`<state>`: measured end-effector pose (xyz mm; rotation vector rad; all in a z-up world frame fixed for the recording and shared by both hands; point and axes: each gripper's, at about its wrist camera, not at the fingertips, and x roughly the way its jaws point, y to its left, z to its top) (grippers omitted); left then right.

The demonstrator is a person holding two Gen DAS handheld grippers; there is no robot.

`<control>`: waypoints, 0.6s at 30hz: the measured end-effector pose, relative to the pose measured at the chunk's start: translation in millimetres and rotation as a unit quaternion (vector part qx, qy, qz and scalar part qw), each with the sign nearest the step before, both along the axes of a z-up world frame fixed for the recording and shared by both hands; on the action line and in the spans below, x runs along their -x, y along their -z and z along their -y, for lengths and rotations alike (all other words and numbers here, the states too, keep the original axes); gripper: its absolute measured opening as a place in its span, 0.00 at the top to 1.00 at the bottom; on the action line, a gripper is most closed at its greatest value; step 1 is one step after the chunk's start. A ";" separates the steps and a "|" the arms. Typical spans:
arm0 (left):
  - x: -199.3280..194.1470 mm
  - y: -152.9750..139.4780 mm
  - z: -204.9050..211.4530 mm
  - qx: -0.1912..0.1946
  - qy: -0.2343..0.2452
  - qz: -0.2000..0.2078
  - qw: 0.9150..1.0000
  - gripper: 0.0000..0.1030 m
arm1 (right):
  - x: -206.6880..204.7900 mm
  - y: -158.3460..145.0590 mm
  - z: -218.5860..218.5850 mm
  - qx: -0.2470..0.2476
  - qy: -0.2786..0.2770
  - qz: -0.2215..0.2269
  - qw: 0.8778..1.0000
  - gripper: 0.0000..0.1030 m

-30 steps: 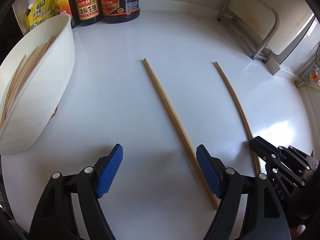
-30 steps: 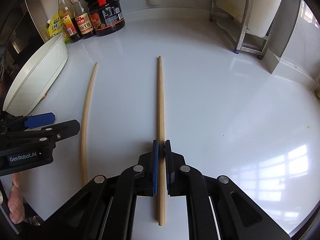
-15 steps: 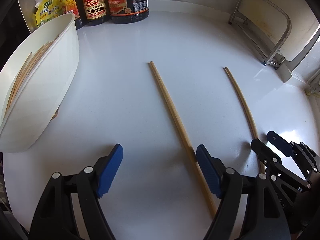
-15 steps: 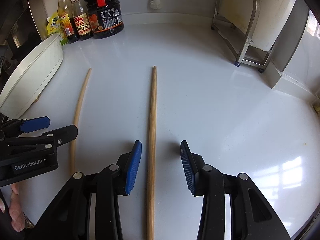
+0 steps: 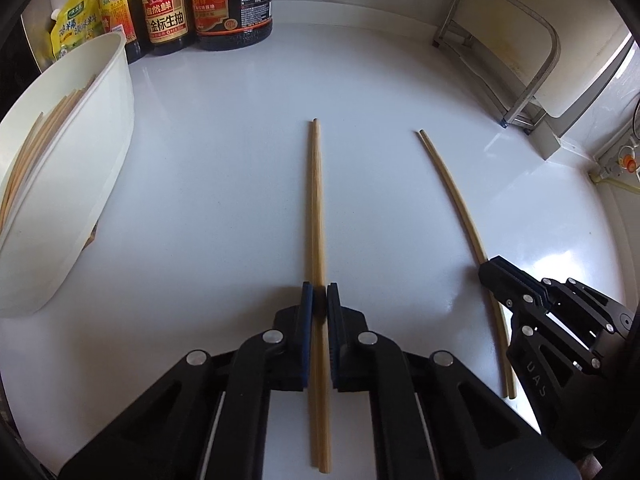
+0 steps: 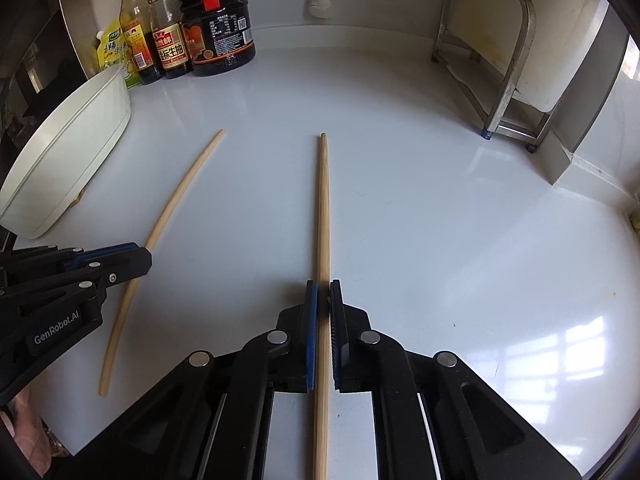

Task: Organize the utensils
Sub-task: 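Carry the right gripper's chopstick into the basin while the left carries its own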

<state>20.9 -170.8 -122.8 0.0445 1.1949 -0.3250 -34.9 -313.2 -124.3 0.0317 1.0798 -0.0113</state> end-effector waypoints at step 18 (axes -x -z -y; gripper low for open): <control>-21.8 -93.7 -86.2 0.036 0.009 0.075 0.996 0.93 | -26.4 -76.1 -64.3 -0.094 0.026 0.044 0.994 0.94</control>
